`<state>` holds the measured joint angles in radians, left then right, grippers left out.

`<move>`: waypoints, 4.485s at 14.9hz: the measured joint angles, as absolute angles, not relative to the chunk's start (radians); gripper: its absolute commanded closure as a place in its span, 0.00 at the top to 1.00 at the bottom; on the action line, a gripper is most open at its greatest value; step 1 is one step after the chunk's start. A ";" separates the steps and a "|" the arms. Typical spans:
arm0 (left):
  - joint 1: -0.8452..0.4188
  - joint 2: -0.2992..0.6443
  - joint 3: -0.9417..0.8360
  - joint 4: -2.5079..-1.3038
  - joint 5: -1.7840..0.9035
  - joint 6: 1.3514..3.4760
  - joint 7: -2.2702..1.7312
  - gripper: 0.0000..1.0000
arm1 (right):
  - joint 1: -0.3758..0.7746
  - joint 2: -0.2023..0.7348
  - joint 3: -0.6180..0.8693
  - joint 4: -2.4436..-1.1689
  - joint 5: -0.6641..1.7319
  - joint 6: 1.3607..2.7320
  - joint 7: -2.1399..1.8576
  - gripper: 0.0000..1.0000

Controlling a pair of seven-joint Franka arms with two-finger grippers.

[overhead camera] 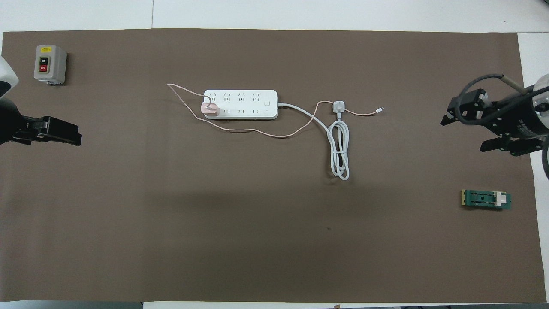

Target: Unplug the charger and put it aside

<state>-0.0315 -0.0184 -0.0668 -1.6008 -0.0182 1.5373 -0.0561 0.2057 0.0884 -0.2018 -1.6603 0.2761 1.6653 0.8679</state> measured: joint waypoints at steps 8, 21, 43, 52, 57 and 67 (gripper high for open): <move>-0.037 0.027 -0.056 -1.591 -0.015 1.638 -0.513 1.00 | 0.294 0.223 -0.203 -1.660 0.447 1.845 1.252 1.00; -0.275 0.295 -0.070 -1.502 0.035 1.791 -1.363 1.00 | 0.399 0.376 -0.197 -1.613 0.611 2.034 1.460 1.00; -0.370 0.640 -0.062 -1.299 0.036 1.968 -1.891 1.00 | 0.597 0.654 -0.194 -1.439 0.747 2.306 1.516 1.00; -0.374 0.648 -0.061 -1.300 0.042 1.916 -1.920 1.00 | 0.626 0.689 -0.194 -1.481 0.747 2.417 1.516 1.00; -0.375 0.654 -0.062 -1.304 0.084 1.907 -1.931 1.00 | 0.613 0.696 -0.197 -1.481 0.747 2.419 1.514 1.00; -0.377 0.652 -0.062 -1.326 0.087 1.981 -1.931 1.00 | 0.587 0.725 -0.198 -1.480 0.747 2.424 1.440 1.00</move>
<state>-0.3766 0.6518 -0.0624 -1.3256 0.0867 1.9814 -1.9308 0.5872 0.7245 -0.1979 -1.4798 0.7472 2.4236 1.4398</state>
